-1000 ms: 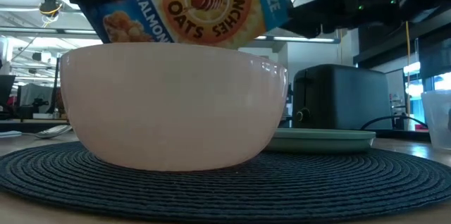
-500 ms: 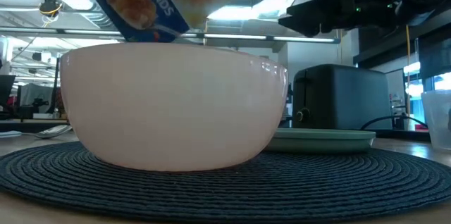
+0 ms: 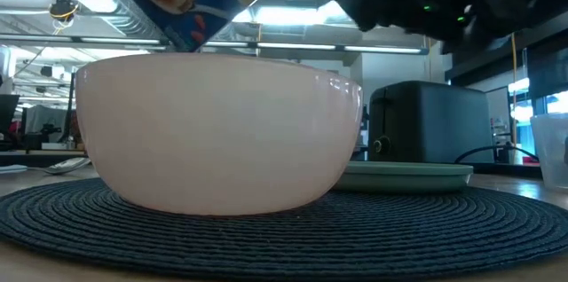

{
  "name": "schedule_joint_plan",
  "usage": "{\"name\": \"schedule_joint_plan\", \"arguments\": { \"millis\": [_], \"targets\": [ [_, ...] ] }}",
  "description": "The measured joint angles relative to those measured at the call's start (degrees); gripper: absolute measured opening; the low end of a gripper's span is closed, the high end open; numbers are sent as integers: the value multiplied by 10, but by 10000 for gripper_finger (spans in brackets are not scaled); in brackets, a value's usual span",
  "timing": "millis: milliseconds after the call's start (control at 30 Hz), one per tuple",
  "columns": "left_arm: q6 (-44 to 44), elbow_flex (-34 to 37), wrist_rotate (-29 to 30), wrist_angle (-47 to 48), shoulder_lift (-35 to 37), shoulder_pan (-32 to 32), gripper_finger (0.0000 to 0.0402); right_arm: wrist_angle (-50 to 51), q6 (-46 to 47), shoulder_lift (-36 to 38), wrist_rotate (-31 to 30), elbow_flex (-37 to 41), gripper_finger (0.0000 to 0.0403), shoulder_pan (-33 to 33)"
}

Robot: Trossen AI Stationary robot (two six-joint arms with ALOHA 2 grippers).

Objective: Arrange a breakfast setting
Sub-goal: Pour the cereal from the yellow cereal box into the pink bowl

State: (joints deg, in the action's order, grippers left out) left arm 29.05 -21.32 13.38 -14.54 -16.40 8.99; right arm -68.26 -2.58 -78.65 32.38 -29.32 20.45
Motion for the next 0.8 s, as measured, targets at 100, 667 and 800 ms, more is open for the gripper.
{"name": "schedule_joint_plan", "arguments": {
  "millis": [100,667,800],
  "targets": [
    [5,0,-14,-47,-32,-1,242,-29,11,-59,17,-48,337,-20],
    [26,0,-20,-187,-168,-1,242,5,-7,-171,38,-198,330,-68],
    [18,0,-2,-194,-183,-12,243,25,-33,-171,34,-198,285,-68]
  ]
}}
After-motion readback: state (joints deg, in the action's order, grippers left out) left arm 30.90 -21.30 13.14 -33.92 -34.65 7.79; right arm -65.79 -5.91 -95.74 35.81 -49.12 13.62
